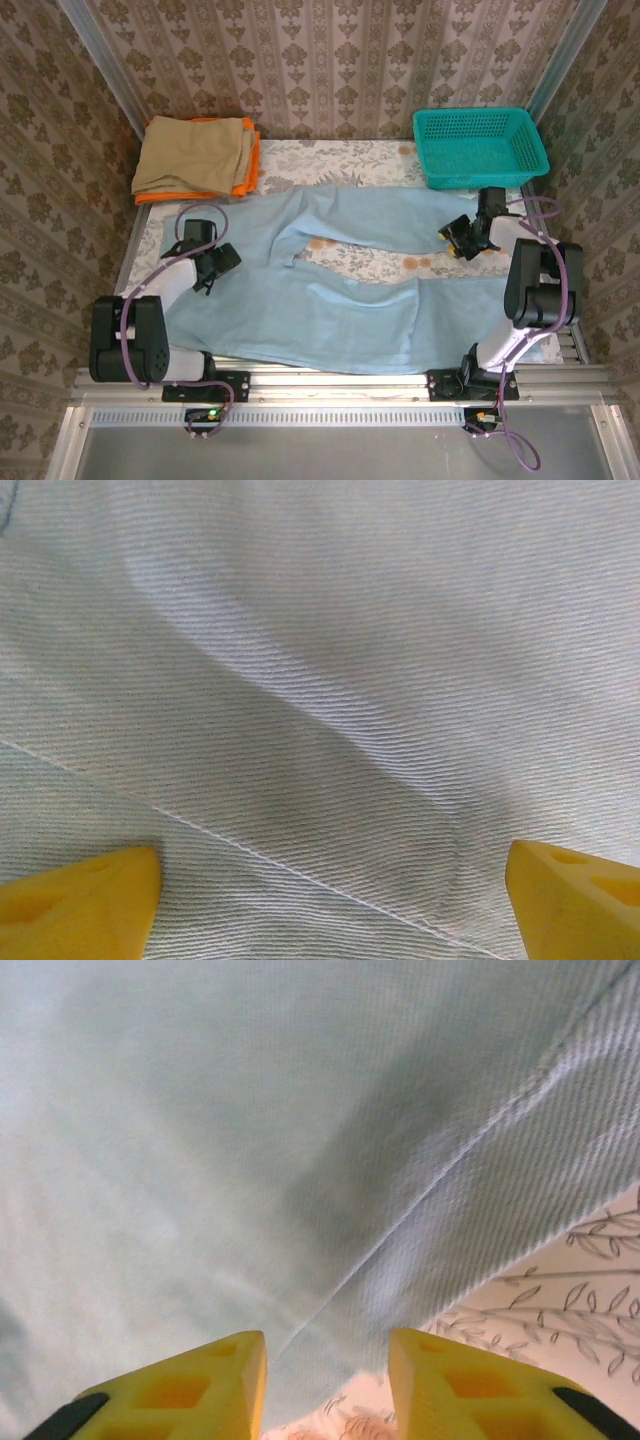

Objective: Fold and stack the trousers

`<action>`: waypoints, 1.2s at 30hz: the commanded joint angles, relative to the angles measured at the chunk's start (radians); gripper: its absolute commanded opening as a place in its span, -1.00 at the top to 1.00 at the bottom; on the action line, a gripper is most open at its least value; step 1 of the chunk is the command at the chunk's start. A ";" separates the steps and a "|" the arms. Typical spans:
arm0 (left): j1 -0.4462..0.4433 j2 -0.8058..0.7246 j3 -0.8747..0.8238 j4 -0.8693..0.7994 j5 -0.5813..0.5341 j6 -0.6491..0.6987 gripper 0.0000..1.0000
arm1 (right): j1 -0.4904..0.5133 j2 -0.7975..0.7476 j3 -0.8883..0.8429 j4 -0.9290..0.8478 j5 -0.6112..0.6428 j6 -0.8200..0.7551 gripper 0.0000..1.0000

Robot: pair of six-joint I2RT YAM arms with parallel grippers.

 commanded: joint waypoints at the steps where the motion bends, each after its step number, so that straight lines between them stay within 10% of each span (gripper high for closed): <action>1: 0.012 -0.029 0.003 0.007 0.014 -0.015 -0.78 | 0.005 -0.062 -0.038 -0.057 0.035 0.001 0.21; 13: 0.044 -0.030 -0.003 0.010 0.041 -0.016 -0.78 | 0.031 0.006 -0.067 0.008 -0.033 0.059 0.09; 24: 0.070 -0.038 0.003 0.006 0.052 -0.005 -0.78 | 0.031 0.032 -0.012 0.023 0.112 0.027 1.00; 36: 0.134 -0.057 -0.025 0.026 0.071 -0.012 -0.74 | 0.044 -0.156 0.030 -0.061 0.134 -0.046 1.00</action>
